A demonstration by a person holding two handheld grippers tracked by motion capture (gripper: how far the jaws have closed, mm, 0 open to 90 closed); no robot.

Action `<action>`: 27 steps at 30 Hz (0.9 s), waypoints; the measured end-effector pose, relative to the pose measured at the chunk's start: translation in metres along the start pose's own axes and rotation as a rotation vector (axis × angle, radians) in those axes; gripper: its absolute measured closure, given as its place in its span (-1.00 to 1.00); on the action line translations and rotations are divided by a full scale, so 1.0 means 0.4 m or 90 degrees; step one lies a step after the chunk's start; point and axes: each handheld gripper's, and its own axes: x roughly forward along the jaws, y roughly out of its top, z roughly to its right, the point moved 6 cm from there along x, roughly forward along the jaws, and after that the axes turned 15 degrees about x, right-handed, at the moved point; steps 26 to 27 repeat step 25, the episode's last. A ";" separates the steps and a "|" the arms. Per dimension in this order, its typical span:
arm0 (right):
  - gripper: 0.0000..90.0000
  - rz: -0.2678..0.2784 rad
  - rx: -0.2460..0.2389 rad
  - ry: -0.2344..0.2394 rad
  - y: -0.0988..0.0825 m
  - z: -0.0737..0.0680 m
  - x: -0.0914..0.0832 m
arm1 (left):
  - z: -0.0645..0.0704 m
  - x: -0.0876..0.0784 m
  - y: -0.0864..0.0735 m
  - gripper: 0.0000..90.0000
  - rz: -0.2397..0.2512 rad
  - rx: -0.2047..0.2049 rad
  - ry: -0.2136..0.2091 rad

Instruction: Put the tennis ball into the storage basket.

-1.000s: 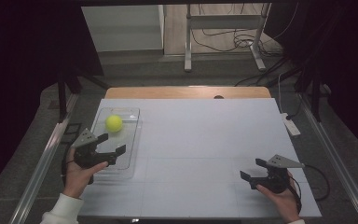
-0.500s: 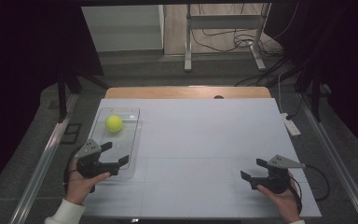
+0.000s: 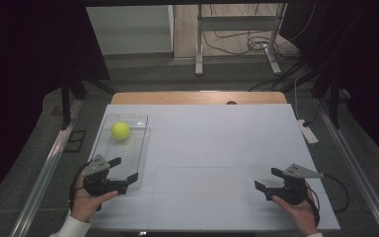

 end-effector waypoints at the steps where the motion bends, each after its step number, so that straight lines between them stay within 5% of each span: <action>1: -0.73 0.001 0.002 0.001 0.000 0.000 -0.001 | 0.002 0.003 -0.001 -0.74 -0.002 0.002 -0.001; 27: -0.73 0.014 0.013 0.007 0.004 0.009 -0.008 | 0.010 0.014 -0.006 -0.74 -0.009 0.007 -0.008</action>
